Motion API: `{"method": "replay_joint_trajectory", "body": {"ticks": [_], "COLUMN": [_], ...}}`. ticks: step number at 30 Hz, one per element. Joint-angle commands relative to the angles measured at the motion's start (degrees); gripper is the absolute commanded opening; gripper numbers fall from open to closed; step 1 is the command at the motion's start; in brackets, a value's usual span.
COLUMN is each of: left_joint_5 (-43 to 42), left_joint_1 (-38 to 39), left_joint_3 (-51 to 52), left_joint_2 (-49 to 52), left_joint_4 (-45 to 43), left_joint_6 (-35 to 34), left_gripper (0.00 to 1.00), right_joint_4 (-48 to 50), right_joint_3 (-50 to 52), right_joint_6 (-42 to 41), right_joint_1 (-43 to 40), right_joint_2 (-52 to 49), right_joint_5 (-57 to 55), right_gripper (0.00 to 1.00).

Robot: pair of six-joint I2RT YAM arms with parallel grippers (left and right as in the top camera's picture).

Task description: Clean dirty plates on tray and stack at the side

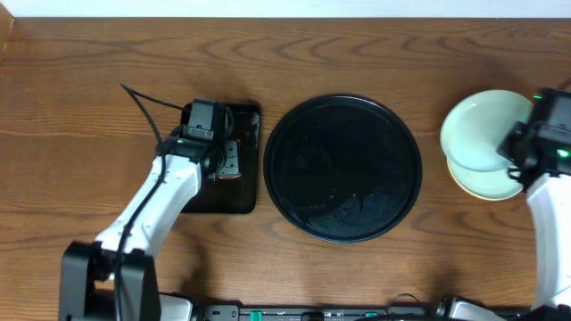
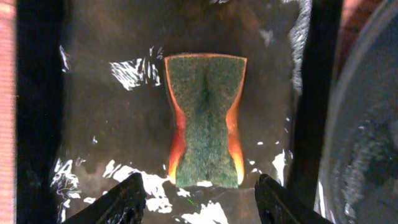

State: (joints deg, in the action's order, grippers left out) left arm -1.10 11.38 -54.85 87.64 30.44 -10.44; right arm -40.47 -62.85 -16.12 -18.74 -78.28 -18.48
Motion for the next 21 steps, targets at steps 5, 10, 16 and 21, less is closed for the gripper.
{"method": "replay_joint_trajectory", "body": {"ticks": [5,10,16,21], "left_joint_5": [0.3,0.3,0.3,0.3], "left_joint_1": [-0.2,-0.2,-0.2,-0.2], "left_joint_3": [0.2,0.2,0.2,0.2], "left_joint_2": [-3.5,-3.5,-3.6,-5.6], "left_joint_4": [2.8,3.7,4.3,5.1], "left_joint_6": [0.3,0.3,0.3,0.1], "left_gripper": [0.58,0.59,0.59,0.59], "right_joint_4": [-0.1,0.0,0.3,1.6], "right_joint_3": [-0.2,-0.2,-0.2,-0.2], "right_joint_6": [-1.0,-1.0,-1.0,4.7], "right_joint_1": [-8.1,-9.7,-9.8,-9.1], "right_joint_2": [-4.5,-7.6,-8.6,-8.6], "right_joint_5": [9.1,9.2,12.8,29.0], "right_gripper": [0.01,0.02,0.41,0.49]}}
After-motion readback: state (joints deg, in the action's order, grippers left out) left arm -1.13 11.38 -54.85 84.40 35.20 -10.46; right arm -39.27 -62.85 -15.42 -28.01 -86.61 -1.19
